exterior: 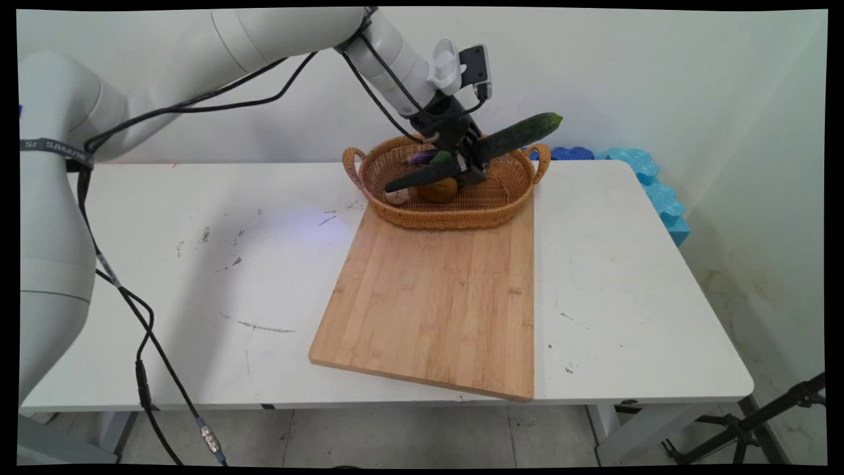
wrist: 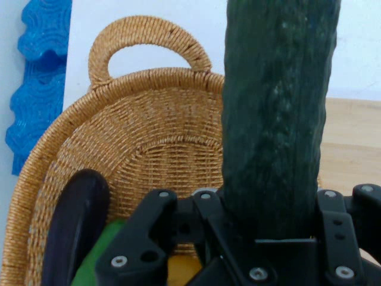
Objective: Place the picked object on the cutting board
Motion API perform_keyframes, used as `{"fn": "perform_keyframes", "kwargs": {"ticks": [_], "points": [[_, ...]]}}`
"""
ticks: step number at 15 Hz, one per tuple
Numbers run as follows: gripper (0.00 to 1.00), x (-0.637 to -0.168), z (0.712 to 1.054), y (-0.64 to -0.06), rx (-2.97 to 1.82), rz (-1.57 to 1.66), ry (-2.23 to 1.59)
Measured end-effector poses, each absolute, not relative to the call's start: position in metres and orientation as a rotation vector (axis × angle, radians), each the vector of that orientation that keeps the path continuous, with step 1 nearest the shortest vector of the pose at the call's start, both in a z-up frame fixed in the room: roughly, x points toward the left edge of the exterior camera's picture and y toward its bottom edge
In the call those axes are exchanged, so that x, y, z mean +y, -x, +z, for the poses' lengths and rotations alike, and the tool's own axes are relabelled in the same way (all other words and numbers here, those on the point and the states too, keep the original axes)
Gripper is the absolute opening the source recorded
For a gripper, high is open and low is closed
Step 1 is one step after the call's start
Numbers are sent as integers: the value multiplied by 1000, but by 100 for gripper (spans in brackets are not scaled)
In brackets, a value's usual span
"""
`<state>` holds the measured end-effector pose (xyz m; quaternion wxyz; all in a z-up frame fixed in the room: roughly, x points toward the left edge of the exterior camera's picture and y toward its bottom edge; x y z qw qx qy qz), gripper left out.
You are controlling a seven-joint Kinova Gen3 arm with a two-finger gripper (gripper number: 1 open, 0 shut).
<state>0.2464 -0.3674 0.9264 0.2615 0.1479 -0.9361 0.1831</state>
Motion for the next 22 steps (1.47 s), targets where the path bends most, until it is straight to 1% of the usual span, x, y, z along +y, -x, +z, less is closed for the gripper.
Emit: {"fn": "perform_keyframes", "kwargs": {"ticks": [6, 11, 18, 22], "points": [[0, -329, 946, -231, -2522, 477, -418], [0, -281, 957, -220, -2534, 424, -434], [0, -218, 951, -216, -2579, 322, -421], [0, -185, 937, -220, -2617, 256, -394]]}}
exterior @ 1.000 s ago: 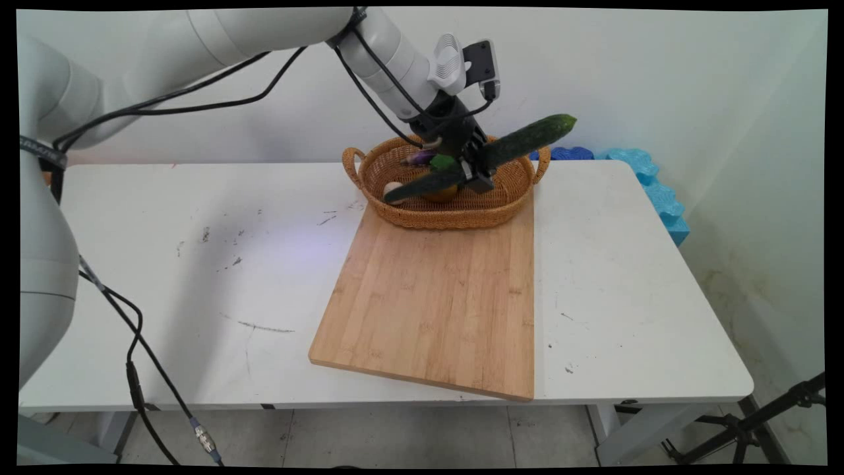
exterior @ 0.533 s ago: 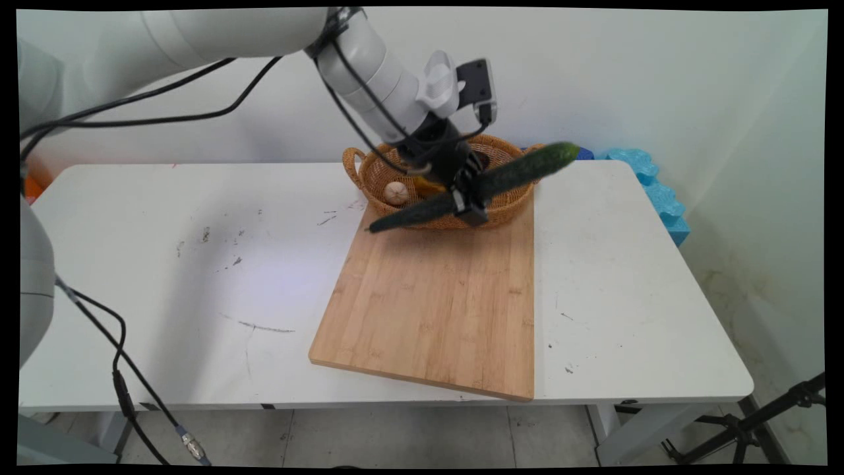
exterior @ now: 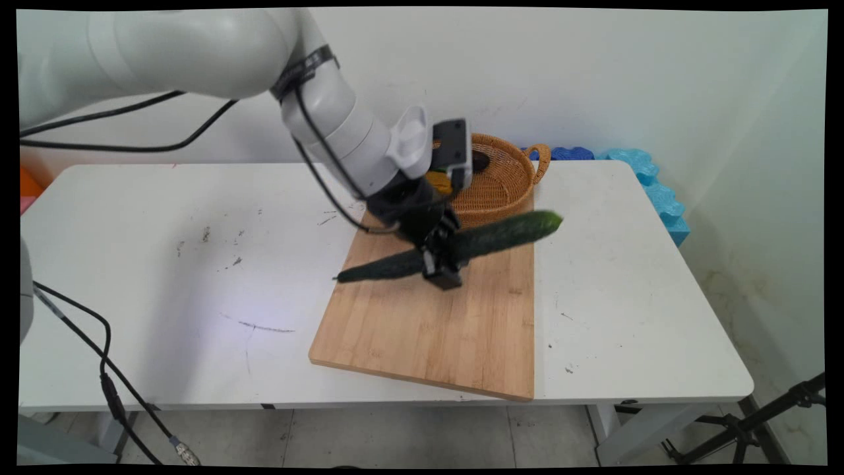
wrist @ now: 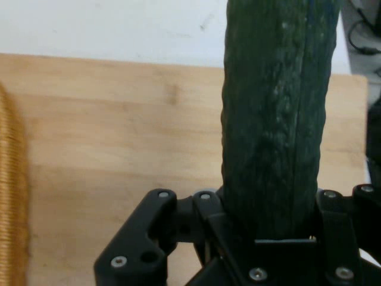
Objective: Place the picked object on the cutting board
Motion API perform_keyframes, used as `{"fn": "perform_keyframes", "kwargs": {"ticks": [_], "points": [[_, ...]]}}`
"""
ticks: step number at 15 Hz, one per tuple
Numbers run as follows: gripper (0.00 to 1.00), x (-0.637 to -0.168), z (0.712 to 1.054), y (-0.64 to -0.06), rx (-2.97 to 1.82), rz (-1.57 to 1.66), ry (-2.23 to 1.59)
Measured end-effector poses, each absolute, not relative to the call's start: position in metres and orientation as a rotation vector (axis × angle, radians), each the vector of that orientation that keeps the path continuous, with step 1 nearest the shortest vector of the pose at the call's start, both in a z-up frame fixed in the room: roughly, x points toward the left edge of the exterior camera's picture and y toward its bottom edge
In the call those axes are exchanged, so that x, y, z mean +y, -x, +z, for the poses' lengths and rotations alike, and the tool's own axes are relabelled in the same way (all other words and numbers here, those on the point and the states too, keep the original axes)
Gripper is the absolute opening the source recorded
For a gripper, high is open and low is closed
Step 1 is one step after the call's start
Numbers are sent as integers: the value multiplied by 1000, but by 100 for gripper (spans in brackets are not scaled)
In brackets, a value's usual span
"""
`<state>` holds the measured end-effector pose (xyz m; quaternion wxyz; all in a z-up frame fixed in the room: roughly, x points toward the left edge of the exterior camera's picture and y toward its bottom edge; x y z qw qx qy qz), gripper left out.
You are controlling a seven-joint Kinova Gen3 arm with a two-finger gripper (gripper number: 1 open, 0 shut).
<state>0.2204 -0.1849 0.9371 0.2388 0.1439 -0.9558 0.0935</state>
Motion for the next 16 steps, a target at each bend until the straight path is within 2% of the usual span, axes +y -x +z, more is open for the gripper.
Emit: {"fn": "perform_keyframes", "kwargs": {"ticks": [8, 16], "points": [[0, -156, 892, -238, -2691, 180, -329], [0, -154, 851, -243, -2708, 143, -327]]}}
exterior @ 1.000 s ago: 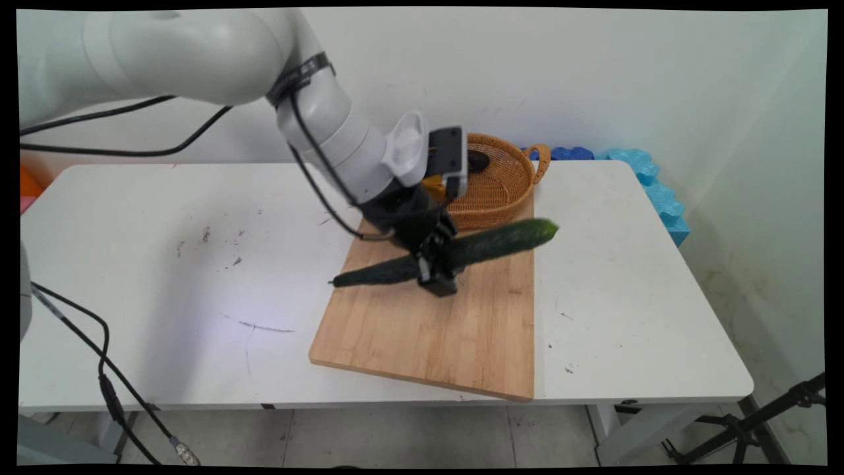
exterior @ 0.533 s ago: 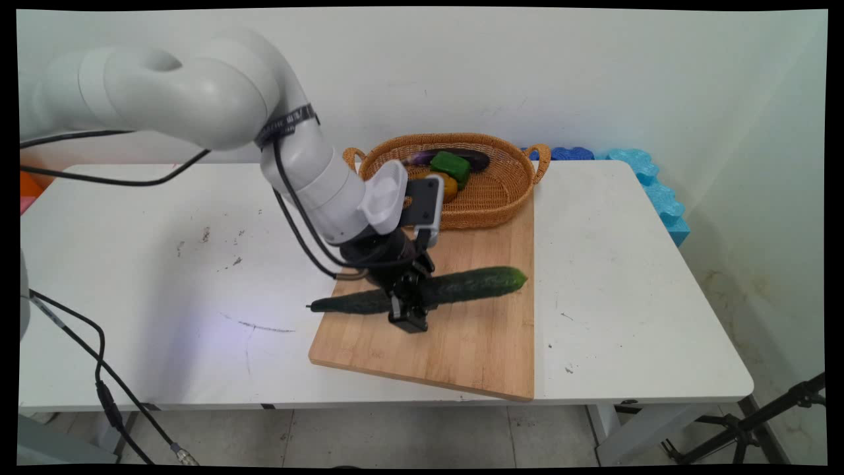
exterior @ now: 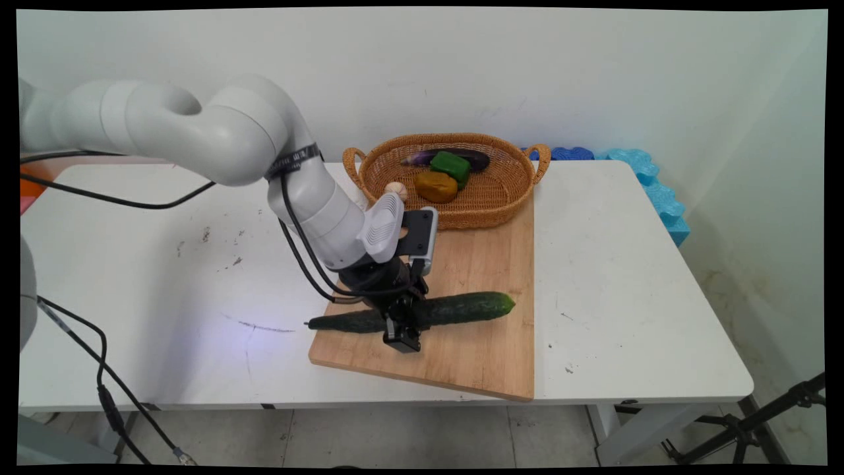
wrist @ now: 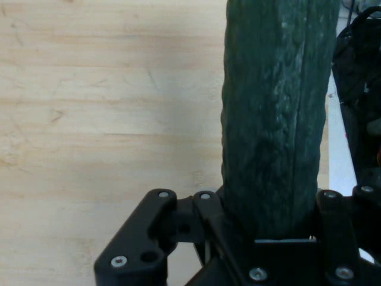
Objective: Place the picked object on the cutting board
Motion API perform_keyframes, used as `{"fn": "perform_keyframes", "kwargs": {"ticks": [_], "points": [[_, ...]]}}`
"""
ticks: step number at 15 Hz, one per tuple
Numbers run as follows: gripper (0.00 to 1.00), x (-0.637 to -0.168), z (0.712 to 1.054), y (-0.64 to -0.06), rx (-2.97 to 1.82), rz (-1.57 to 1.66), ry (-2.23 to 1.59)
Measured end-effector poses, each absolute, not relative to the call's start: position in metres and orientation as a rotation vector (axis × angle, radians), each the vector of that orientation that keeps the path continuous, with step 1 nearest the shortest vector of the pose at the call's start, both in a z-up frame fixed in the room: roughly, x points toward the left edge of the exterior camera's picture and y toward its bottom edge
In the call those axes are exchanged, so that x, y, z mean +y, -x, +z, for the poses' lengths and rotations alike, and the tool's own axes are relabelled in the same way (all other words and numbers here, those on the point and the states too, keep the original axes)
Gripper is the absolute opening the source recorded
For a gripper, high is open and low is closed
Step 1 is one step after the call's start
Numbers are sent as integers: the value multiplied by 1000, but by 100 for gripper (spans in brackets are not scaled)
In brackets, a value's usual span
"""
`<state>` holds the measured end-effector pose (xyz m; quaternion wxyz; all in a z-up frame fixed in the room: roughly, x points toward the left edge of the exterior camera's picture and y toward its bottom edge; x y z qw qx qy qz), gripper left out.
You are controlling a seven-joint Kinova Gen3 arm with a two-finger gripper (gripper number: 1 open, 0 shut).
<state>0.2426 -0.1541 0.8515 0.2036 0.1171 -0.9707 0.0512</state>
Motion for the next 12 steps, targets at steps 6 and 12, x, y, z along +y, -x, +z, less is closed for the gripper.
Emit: {"fn": "perform_keyframes", "kwargs": {"ticks": [6, 12], "points": [[100, -163, 829, -243, -2707, 129, -340], [100, -167, 817, -244, -2705, 119, -348]]}}
